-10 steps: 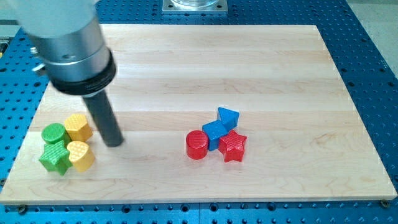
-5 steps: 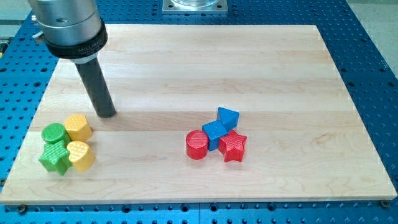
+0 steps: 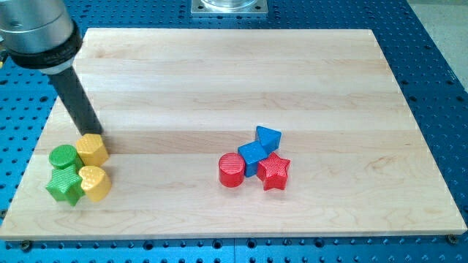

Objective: Place the red blocks diagonally to each other

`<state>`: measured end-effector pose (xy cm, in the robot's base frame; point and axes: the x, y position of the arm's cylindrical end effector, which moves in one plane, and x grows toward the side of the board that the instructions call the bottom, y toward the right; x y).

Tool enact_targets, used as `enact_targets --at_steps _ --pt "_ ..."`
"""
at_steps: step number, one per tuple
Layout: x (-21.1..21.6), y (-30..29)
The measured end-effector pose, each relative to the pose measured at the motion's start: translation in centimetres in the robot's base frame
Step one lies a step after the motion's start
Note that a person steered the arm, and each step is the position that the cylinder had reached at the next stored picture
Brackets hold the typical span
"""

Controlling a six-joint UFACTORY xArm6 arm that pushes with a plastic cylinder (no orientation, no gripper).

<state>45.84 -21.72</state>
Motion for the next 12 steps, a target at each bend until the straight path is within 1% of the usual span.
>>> enact_targets --at_steps 2,3,4,5,6,7,8,9,10,11,12 --pt "3.4 -1.1" --pt "3.8 -1.1" --pt "4.2 0.4" --pt "3.8 3.4" --pt "2.1 8.9" --pt "0.8 13.1" --pt "3.0 15.4" --pt "7.7 16.9" --pt "9.2 16.9" --pt "9.4 16.9" --pt "11.0 18.2"
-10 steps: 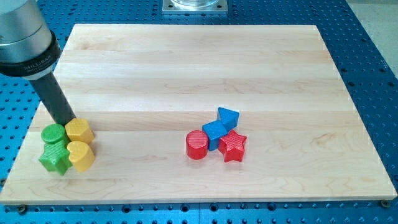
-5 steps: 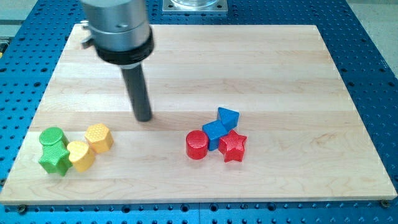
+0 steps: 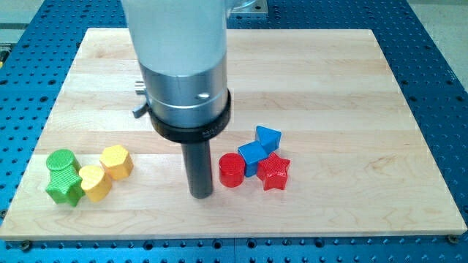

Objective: Place the red blocks diagonally to each other

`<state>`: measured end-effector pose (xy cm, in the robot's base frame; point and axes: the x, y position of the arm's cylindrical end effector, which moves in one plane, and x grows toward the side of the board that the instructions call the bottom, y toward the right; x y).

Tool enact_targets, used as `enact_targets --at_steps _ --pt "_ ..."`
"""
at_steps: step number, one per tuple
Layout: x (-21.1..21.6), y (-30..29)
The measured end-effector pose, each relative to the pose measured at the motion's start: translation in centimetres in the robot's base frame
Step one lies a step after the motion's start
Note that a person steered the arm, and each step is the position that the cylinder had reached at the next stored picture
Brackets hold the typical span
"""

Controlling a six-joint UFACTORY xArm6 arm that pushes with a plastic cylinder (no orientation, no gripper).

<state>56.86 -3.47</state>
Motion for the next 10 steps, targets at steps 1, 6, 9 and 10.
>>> enact_targets --at_steps 1,6,9,10 --pt "-0.3 4.8" --pt "-5.2 4.6" --pt "5.0 11.7" --pt "4.5 15.0"
